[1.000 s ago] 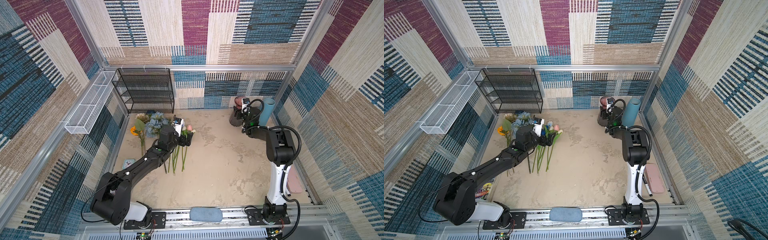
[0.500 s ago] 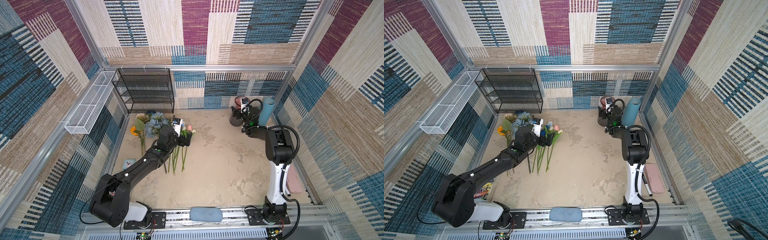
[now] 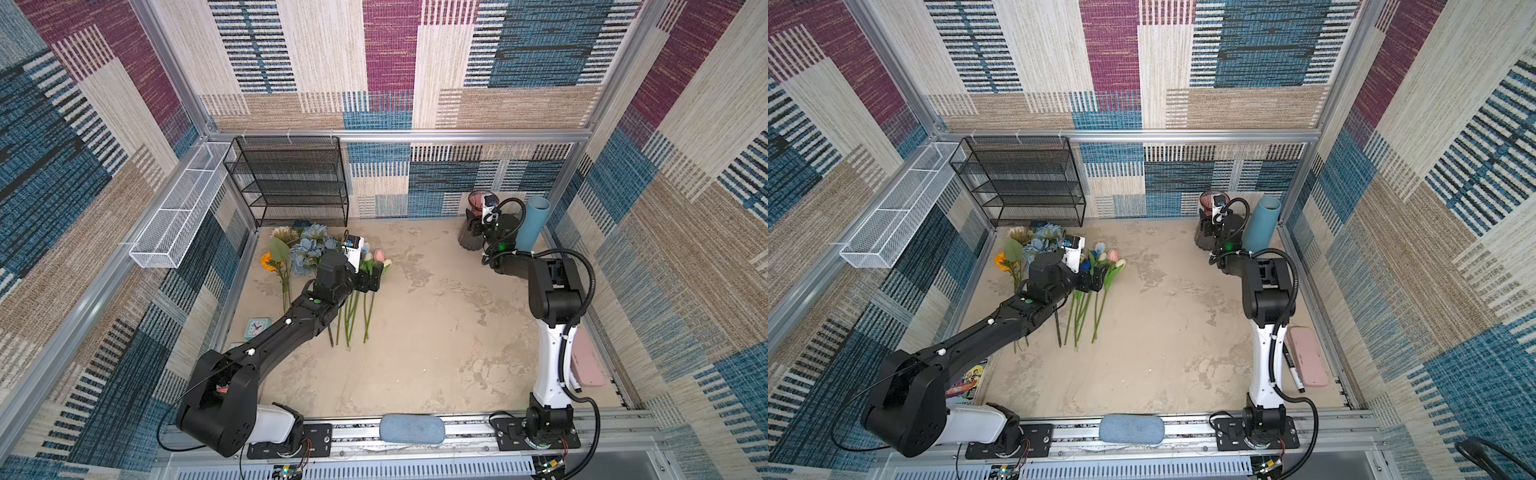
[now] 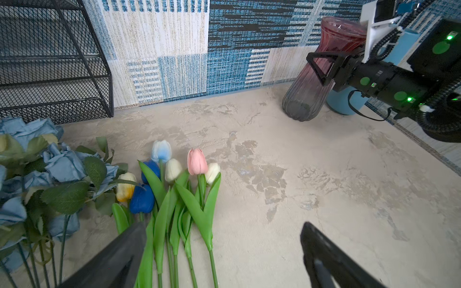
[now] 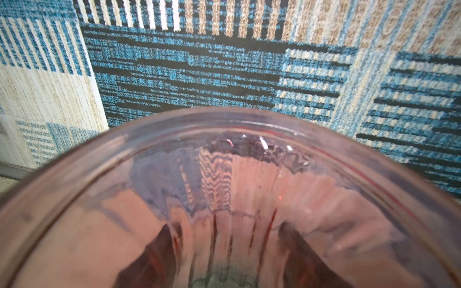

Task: Arrange the flowers into the vase
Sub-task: 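Slide the pink vase toward the tulips with the right gripper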

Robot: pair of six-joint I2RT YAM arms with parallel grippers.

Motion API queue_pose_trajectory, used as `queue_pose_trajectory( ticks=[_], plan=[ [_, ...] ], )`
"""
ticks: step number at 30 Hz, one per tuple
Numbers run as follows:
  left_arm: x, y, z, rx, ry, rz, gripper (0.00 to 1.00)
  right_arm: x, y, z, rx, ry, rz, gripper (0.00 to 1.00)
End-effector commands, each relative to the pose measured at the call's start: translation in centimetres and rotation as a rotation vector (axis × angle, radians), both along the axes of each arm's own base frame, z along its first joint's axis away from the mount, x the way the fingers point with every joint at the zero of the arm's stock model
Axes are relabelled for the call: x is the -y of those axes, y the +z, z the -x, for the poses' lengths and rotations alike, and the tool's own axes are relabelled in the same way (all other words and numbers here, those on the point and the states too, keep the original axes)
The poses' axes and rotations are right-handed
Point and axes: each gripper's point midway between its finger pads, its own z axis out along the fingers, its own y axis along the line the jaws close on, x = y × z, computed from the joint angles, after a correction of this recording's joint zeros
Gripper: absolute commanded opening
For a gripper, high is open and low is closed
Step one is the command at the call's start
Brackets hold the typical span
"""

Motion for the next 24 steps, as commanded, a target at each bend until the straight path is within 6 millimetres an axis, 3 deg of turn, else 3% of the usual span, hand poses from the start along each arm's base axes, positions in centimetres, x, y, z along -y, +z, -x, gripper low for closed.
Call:
queue_pose_trajectory(
  ticks=[1,8,11,18,21,24],
  plan=[
    [-0.4,0.6,0.0,0.028,0.015,-0.013,0.99,-0.3,1.6,0.7,0.044,0.018,0.006,0.58],
    [-2.0,0.8,0.1,0.026,0.094,-0.008,1.0,-2.6,4.0,4.2,0.063,0.144,-0.018,0.4],
    [-2.7,0.4,0.2,0.002,0.119,-0.001,1.0,-6.6,4.7,7.8,0.062,0.295,-0.019,0.37],
    [-4.0,-2.2,0.1,-0.098,0.161,-0.009,0.93,-18.1,4.7,19.7,0.07,0.671,-0.043,0.36],
    [-4.6,-3.6,0.1,-0.156,0.177,-0.045,0.86,-21.8,4.5,23.4,0.081,0.763,-0.02,0.36],
    [-4.5,-5.0,0.2,-0.206,0.156,-0.099,0.75,-24.1,4.2,26.2,0.098,0.852,-0.014,0.36]
  ],
)
